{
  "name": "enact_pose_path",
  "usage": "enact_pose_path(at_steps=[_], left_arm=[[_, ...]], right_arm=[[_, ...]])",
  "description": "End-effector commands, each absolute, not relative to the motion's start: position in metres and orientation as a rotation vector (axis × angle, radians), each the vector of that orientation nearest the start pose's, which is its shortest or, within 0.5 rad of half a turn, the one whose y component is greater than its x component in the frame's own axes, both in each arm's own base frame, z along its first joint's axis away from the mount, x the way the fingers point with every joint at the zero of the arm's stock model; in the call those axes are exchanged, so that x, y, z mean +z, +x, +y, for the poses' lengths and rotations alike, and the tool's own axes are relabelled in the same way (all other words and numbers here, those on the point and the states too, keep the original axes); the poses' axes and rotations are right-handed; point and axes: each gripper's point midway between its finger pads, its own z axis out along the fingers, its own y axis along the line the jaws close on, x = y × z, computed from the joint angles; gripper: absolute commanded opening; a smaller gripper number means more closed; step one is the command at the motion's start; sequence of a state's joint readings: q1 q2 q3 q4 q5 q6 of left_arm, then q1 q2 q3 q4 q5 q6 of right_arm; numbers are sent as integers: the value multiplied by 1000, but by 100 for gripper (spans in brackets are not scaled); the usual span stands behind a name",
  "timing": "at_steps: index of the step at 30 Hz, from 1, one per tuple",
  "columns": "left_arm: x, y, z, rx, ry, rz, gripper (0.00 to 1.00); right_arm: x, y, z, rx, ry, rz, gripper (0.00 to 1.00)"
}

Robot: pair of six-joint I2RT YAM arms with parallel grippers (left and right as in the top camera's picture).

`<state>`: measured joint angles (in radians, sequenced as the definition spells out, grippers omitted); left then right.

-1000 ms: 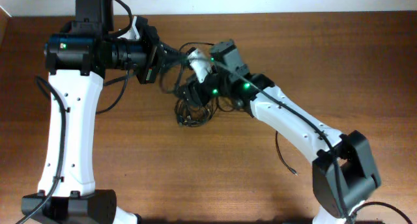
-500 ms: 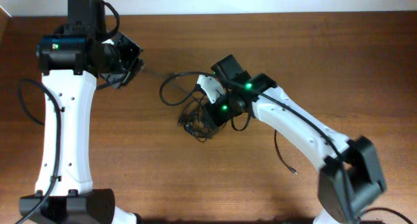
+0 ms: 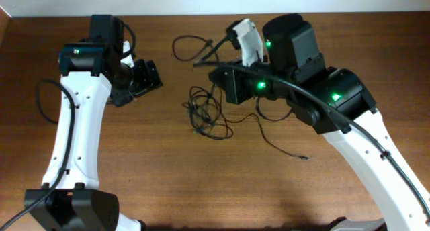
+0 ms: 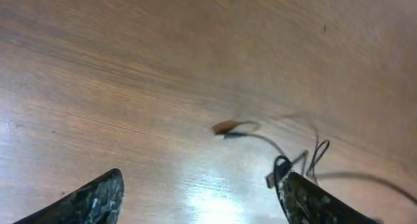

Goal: Untangle cables

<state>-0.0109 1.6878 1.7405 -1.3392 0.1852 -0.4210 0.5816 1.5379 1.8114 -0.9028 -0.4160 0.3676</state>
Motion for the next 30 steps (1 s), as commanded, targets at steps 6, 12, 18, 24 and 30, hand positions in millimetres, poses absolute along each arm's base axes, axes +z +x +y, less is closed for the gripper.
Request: enact_pose_path(at_steps=[6,12,18,24,30], left_arm=[[172,347,-59,-506,-194,2928,99],[205,319,-153,-1357,675,2368,87],[208,327,-169,-1321,775,2286,72],[211,325,-202,-1302,929,2195,38],[203,328,-210,-1216,963,2229,0]], right_arm=[[350,336,243,803,-223,2367,4],[349,336,242,801,-218,2371,4],[349,336,242,801,-219,2374,4],[350,336,243,809,-222,2367,4],[352,334,246,837,-236,2366,4]])
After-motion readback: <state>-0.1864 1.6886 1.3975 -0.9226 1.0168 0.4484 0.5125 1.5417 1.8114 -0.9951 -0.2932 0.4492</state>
